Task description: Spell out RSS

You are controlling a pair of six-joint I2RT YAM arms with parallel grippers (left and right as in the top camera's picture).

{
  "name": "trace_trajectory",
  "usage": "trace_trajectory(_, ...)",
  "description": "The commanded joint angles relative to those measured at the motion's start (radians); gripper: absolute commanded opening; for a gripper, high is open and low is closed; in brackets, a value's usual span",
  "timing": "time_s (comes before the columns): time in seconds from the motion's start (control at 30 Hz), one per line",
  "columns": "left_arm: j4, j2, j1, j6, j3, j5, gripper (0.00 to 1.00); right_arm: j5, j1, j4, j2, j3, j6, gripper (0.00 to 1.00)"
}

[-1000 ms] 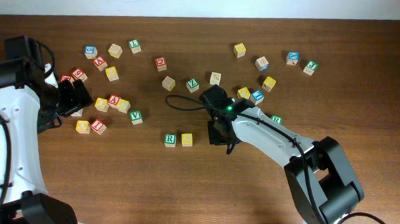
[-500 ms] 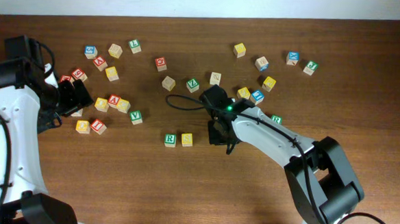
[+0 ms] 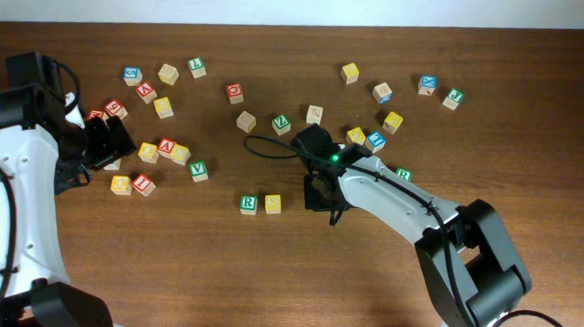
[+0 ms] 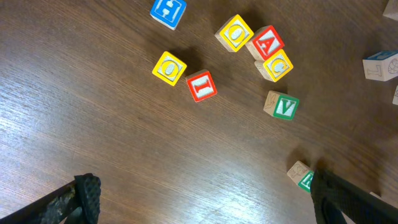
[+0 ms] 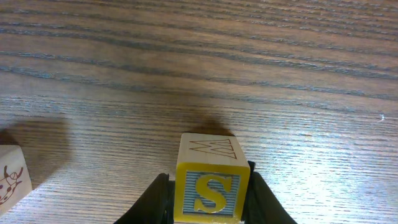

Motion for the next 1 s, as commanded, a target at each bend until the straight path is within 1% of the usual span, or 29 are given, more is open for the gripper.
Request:
trace_trajectory(0.0, 0.002, 0.0, 0.002, 0.008, 0.002, 0.008, 0.99, 0.012, -0.006, -0.007, 0.002, -0.01, 0.009, 0.27)
trace_trajectory(0.23, 0.002, 0.0, 0.002, 0.008, 0.002, 0.008, 0.99, 0.012, -0.006, -0.006, 0.001, -0.002, 0.009, 0.34)
trace_trajectory(0.4, 0.002, 0.0, 0.002, 0.008, 0.002, 0.008, 0.99, 0.013, -0.006, -0.01, -0.008, 0.023, 0.009, 0.36)
trace_trajectory(0.43, 0.002, 0.0, 0.002, 0.008, 0.002, 0.008, 0.99, 0.013, -0.006, -0.027, -0.016, 0.04, 0.009, 0.38)
trace_trajectory(0.57, 0.002, 0.0, 0.002, 0.008, 0.002, 0.008, 0.99, 0.013, -0.006, -0.101, -0.051, 0.109, 0.008, 0.39)
trace_trajectory(0.67, 0.002, 0.0, 0.002, 0.008, 0.002, 0.007, 0.99, 0.016, -0.006, -0.198, -0.098, 0.198, -0.001, 0.39)
trace_trajectory(0.73, 0.002, 0.0, 0.002, 0.008, 0.002, 0.008, 0.99, 0.012, -0.006, -0.257, -0.123, 0.25, -0.018, 0.44)
trace_trajectory(0.8, 0.002, 0.0, 0.002, 0.008, 0.002, 0.008, 0.99, -0.052, -0.005, -0.291, -0.143, 0.289, -0.018, 0.45)
trace_trajectory(0.9, 0.002, 0.0, 0.002, 0.008, 0.002, 0.008, 0.99, -0.169, -0.003, -0.28, -0.14, 0.286, -0.017, 0.45)
trace_trajectory(0.97, 0.002, 0.0, 0.002, 0.008, 0.002, 0.008, 0.99, -0.215, 0.01, -0.258, -0.127, 0.27, -0.013, 0.45)
